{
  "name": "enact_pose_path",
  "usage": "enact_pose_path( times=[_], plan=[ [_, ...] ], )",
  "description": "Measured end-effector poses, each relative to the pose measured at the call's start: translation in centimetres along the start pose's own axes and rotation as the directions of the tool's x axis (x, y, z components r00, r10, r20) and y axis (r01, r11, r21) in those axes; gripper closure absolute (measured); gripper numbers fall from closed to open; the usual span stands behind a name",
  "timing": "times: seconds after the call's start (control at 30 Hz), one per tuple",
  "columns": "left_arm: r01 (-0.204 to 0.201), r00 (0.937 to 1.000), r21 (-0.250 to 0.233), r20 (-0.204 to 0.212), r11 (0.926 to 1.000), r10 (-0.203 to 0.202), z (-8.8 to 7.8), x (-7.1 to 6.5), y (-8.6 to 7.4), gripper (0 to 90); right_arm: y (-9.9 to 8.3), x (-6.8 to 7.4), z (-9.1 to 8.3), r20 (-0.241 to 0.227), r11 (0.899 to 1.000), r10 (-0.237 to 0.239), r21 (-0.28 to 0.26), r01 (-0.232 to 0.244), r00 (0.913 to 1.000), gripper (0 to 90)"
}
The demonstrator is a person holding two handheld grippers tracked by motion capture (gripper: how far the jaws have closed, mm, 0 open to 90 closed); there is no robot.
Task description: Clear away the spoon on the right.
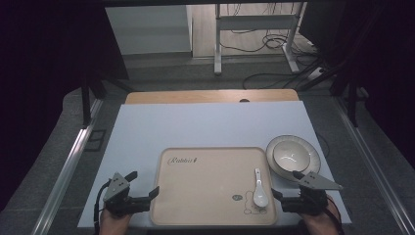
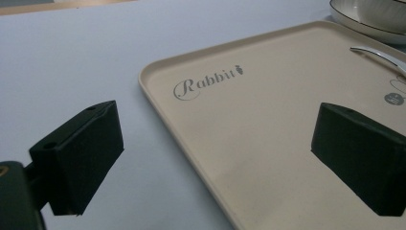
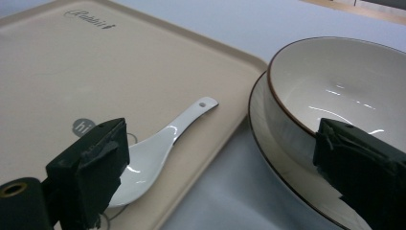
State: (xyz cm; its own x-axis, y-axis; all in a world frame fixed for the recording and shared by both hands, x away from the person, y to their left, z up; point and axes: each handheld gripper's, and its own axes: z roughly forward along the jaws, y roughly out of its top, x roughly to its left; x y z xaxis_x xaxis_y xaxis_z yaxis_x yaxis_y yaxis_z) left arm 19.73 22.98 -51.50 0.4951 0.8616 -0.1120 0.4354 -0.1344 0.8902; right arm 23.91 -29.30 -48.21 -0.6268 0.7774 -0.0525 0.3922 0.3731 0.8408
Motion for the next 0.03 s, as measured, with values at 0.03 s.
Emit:
enact_pose_path(
  times=[0.03],
  plan=[
    [0.004, 1.0000, -0.001, -0.002, 1.0000, -0.004, -0.01, 0.03, 0.01, 3.2, 0.00, -0.07, 0.04, 0.001, 1.000, 0.007, -0.003, -0.007, 1.0000, 3.5]
  ],
)
